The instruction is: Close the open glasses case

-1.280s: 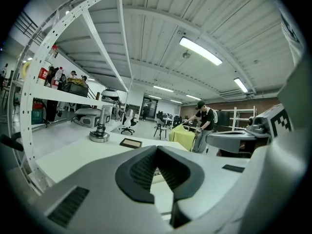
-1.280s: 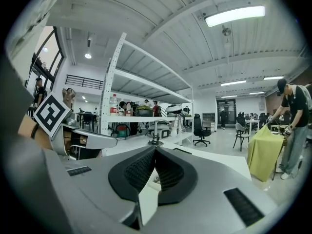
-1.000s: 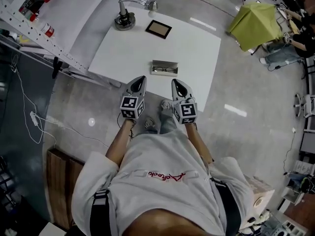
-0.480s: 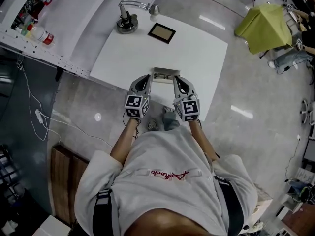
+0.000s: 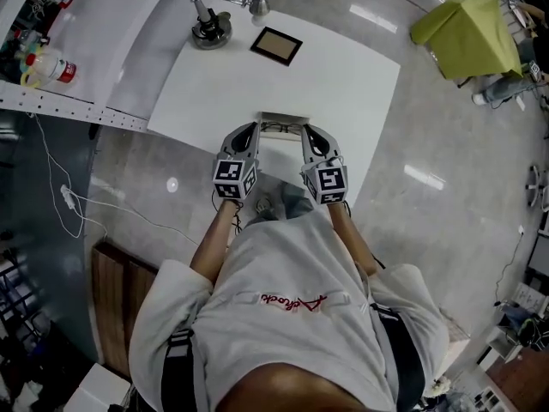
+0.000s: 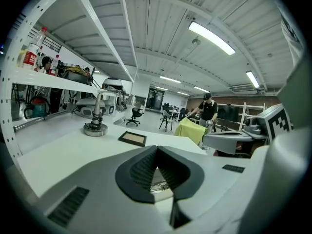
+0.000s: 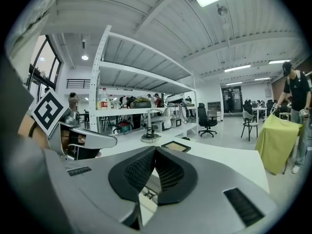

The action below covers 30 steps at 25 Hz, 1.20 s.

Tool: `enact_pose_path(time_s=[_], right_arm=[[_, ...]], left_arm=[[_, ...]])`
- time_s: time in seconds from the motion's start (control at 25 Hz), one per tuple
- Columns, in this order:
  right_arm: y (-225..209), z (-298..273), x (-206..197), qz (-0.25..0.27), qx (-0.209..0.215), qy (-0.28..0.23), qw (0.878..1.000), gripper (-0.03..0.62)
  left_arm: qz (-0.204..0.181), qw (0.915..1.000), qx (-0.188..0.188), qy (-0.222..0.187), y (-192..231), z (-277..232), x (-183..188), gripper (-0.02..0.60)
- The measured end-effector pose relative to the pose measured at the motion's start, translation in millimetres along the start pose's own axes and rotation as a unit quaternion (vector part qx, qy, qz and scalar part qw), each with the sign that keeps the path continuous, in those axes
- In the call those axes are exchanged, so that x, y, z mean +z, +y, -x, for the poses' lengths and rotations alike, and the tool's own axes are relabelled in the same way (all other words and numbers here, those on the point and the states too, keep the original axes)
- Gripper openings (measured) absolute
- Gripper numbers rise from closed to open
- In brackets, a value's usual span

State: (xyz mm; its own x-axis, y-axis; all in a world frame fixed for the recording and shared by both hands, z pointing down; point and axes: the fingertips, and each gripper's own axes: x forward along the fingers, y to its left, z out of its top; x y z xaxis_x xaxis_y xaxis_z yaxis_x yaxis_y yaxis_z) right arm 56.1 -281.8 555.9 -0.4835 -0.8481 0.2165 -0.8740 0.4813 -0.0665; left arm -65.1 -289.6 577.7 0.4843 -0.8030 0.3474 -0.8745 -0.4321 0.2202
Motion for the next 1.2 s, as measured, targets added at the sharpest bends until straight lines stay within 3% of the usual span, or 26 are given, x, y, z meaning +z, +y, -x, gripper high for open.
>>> enact_pose_path(time_s=[0.68,1.2], right_arm=[[14,9,-75,-0.039,0.008,0.08,0.996,0.026],[17,2,-97,-0.048,0.013,0.1,0.994,0.026]], left_arm=[[0.039,0.9968,-0.002,0.07,-3,-4,-65,0.031],[0.04,0.9959,0.0,0.081,1,-7,-73,0.031]])
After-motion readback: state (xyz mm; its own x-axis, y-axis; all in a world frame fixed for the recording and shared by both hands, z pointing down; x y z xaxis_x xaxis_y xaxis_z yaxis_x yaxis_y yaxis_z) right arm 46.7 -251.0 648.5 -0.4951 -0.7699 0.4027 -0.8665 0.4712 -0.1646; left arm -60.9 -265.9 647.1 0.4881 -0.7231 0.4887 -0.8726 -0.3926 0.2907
